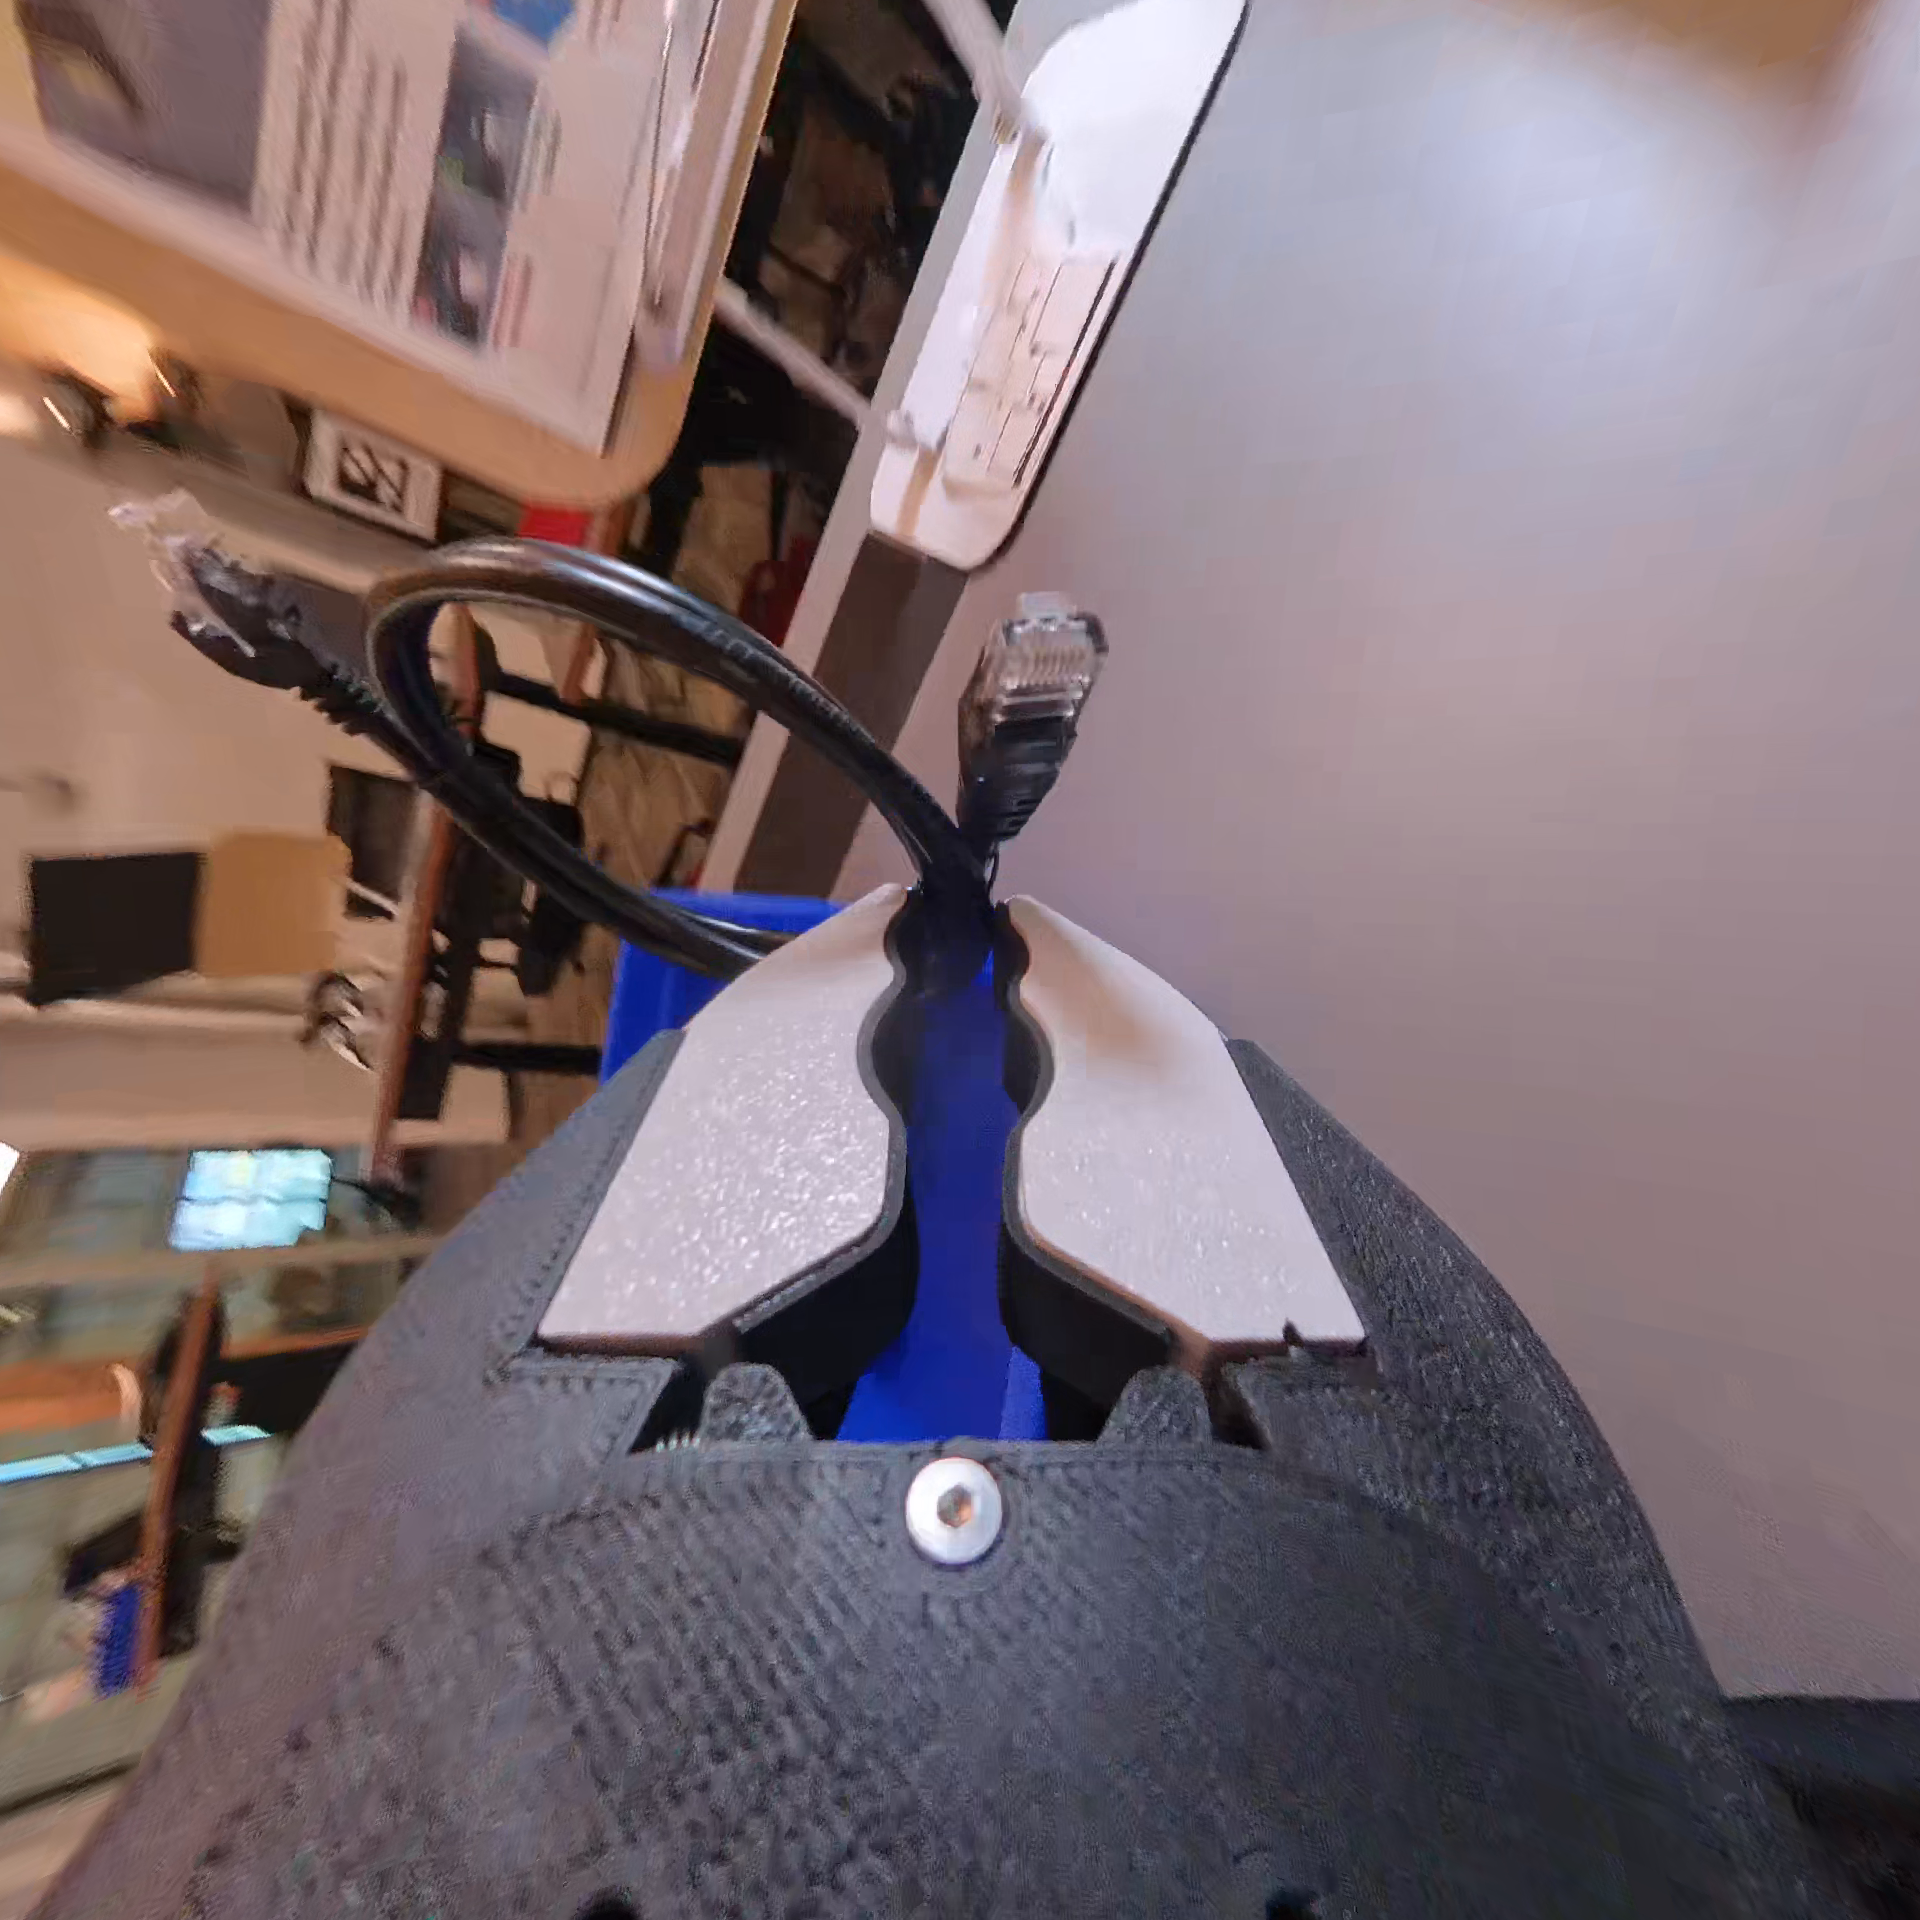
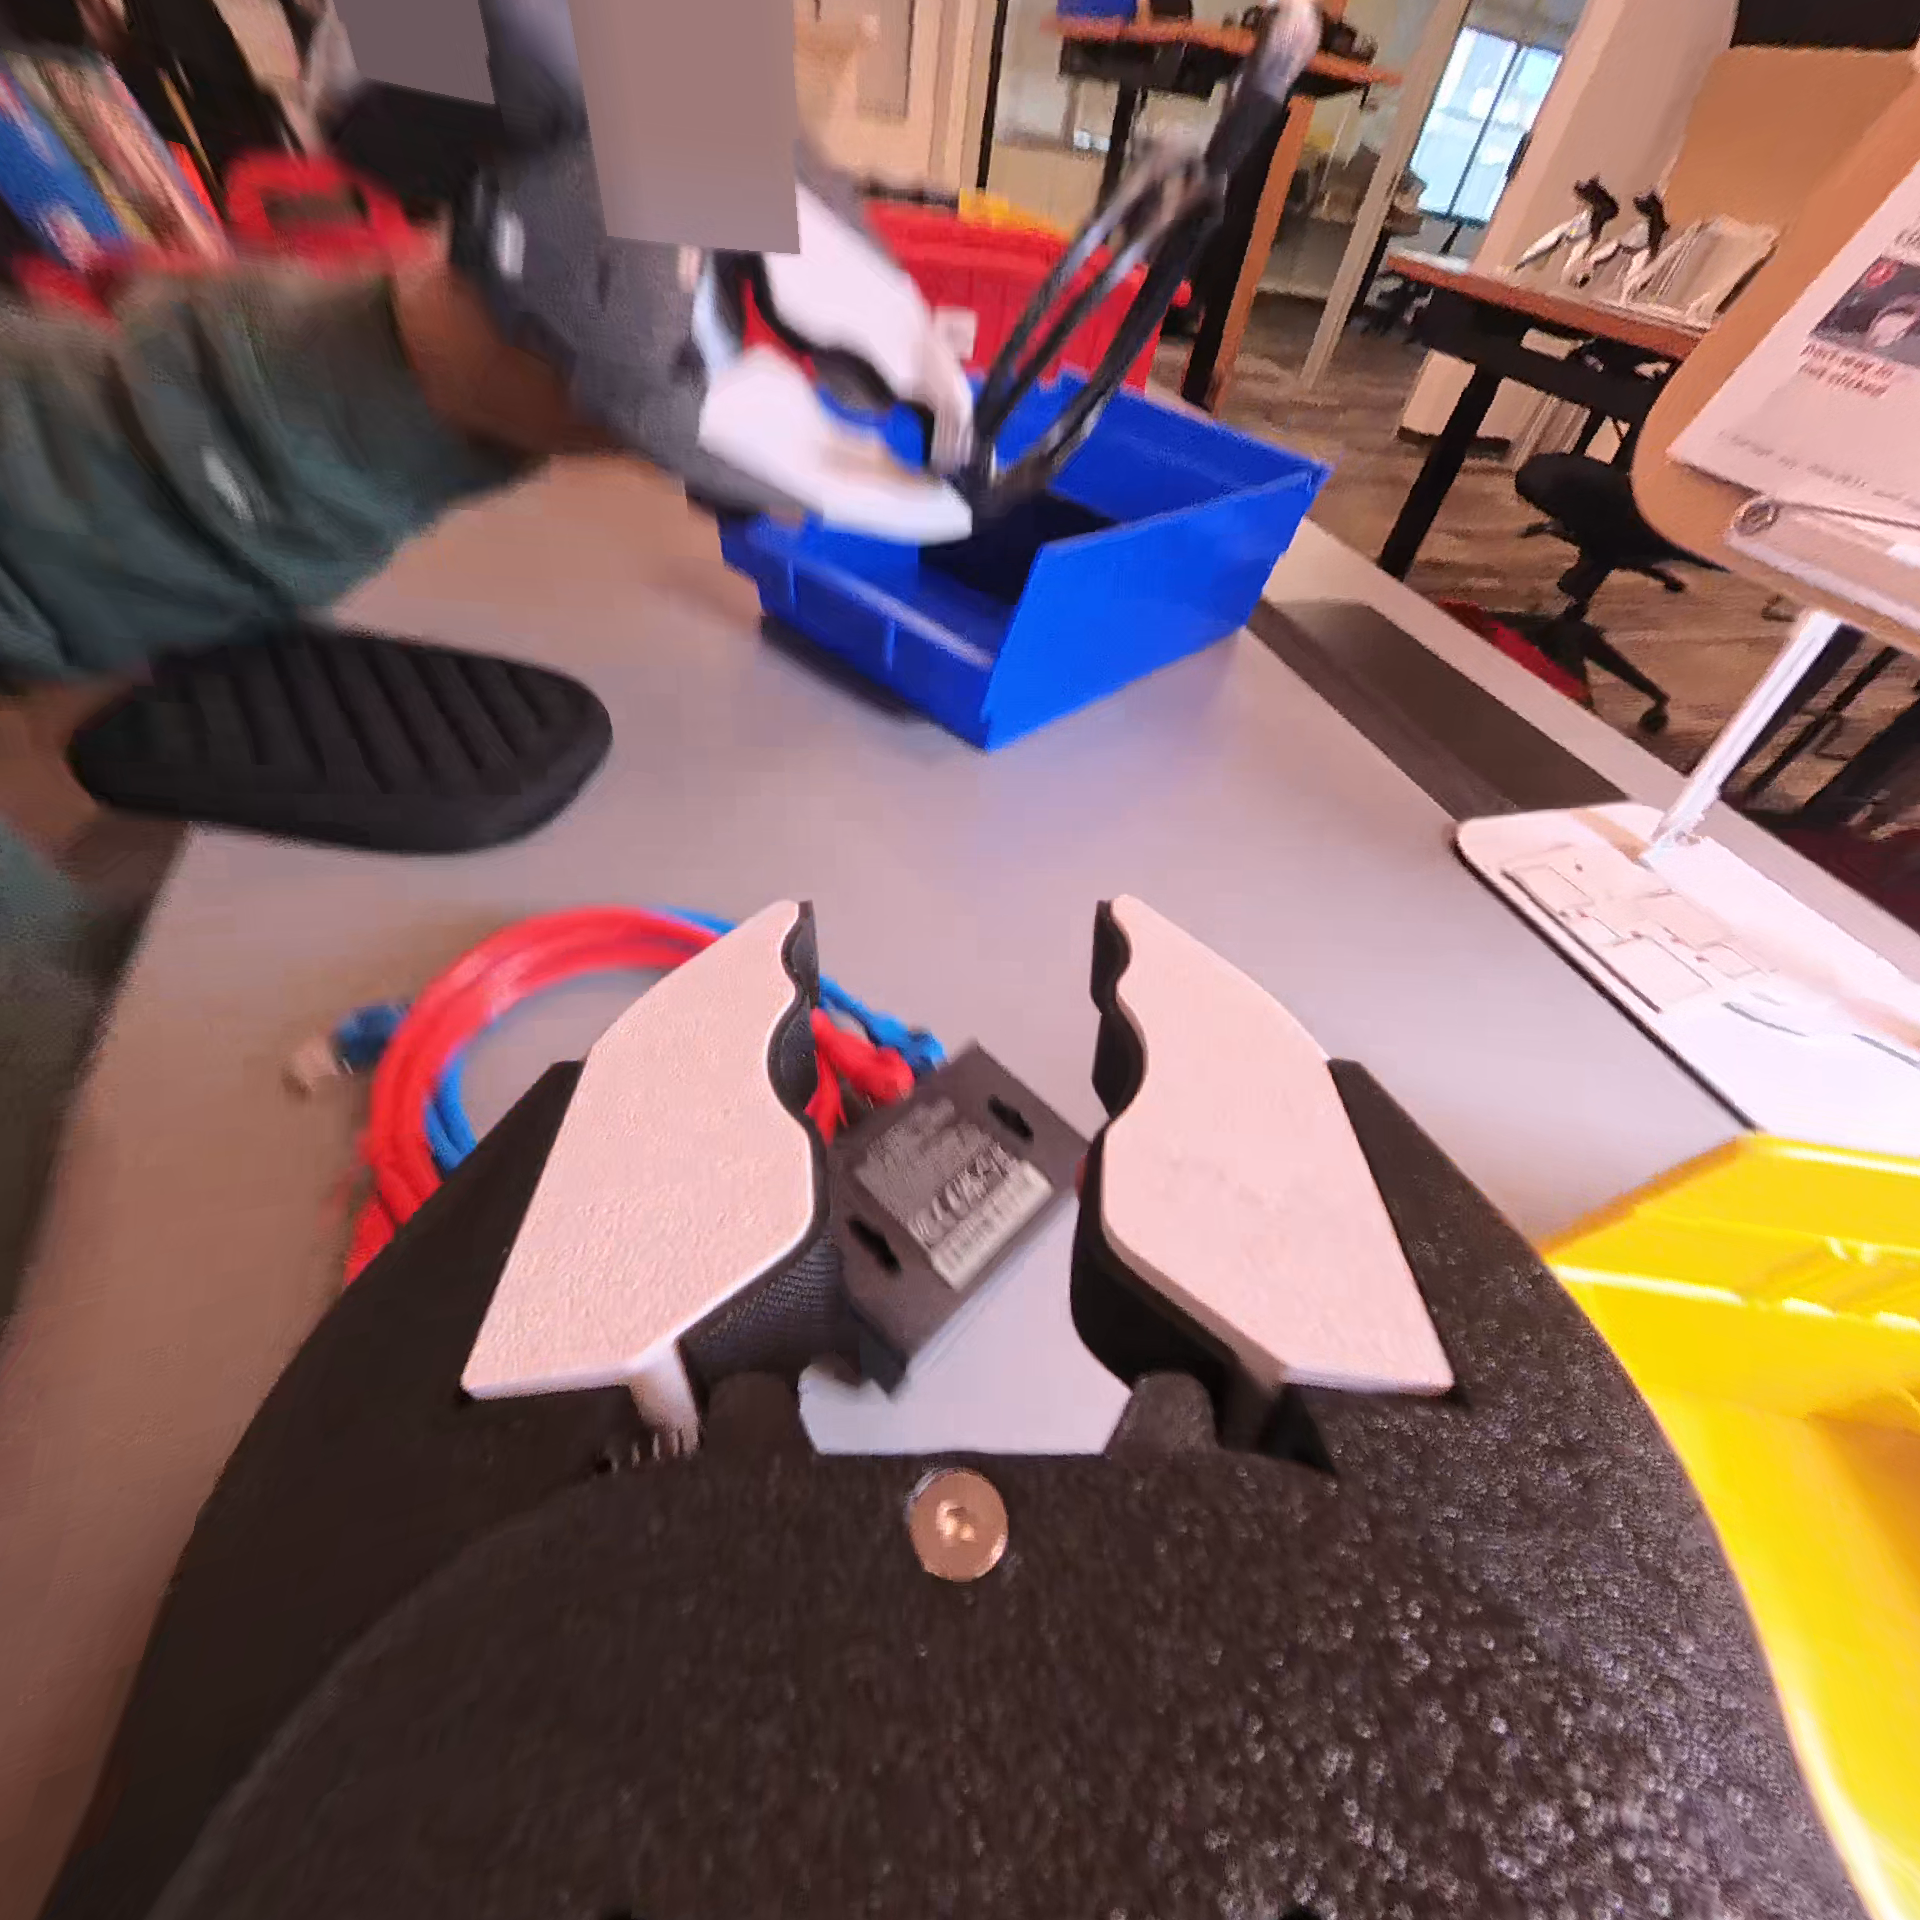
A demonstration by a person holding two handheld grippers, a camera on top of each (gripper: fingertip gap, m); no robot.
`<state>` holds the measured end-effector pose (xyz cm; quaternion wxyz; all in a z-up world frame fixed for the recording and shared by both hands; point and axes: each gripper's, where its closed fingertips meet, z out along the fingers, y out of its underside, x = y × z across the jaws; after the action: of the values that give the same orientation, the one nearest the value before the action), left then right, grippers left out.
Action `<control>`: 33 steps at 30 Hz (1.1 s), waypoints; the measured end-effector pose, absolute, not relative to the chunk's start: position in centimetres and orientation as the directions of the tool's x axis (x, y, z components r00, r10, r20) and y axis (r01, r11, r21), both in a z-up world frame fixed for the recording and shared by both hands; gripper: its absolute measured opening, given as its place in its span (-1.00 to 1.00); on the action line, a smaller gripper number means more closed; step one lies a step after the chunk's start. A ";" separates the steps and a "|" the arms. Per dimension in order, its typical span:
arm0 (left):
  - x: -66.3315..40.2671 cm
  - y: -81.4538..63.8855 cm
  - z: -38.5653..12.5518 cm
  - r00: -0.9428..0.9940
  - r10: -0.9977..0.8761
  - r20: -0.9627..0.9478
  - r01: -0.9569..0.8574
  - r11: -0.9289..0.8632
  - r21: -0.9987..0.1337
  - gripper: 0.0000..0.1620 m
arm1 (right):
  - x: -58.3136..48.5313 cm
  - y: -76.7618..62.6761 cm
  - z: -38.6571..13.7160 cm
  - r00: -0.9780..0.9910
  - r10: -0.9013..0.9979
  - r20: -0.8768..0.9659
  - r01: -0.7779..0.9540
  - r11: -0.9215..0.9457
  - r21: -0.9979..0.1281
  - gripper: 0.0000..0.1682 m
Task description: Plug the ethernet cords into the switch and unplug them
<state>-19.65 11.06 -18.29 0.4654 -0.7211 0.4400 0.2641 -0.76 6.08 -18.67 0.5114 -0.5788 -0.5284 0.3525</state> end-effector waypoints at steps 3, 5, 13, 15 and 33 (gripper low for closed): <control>-14.1 10.0 -19.9 0.319 -0.413 -0.853 -0.941 -0.031 -0.337 -0.84 | -2.0 6.4 -16.0 0.208 0.976 -0.055 0.140 -0.086 -0.986 -0.39; -10.9 9.1 -21.4 0.233 -0.438 -0.868 -0.957 0.054 -0.284 -0.84 | -2.7 7.0 -15.1 0.207 0.958 -0.198 0.086 -0.219 -0.972 -0.35; -5.7 6.4 -25.5 0.056 -0.502 -0.863 -0.955 0.224 -0.192 -0.84 | -3.9 8.1 -18.9 0.196 0.892 -0.407 0.134 -0.436 -0.890 -0.78; -5.1 5.6 -25.2 0.071 -0.531 -0.844 -0.911 0.311 -0.273 -0.85 | -3.7 7.5 -18.5 0.123 0.901 -0.416 0.131 -0.430 -0.893 -0.83; -5.1 3.5 -14.7 0.373 -0.904 -0.209 -0.401 0.046 -0.915 -0.81 | -5.2 0.4 -17.6 -0.192 0.863 -0.468 0.201 -0.432 -0.879 -0.86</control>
<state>-5.06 3.52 -14.70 0.5178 -0.6466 0.5047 -0.2428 -5.25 0.38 -17.64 0.2672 -0.5768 -0.4609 0.6192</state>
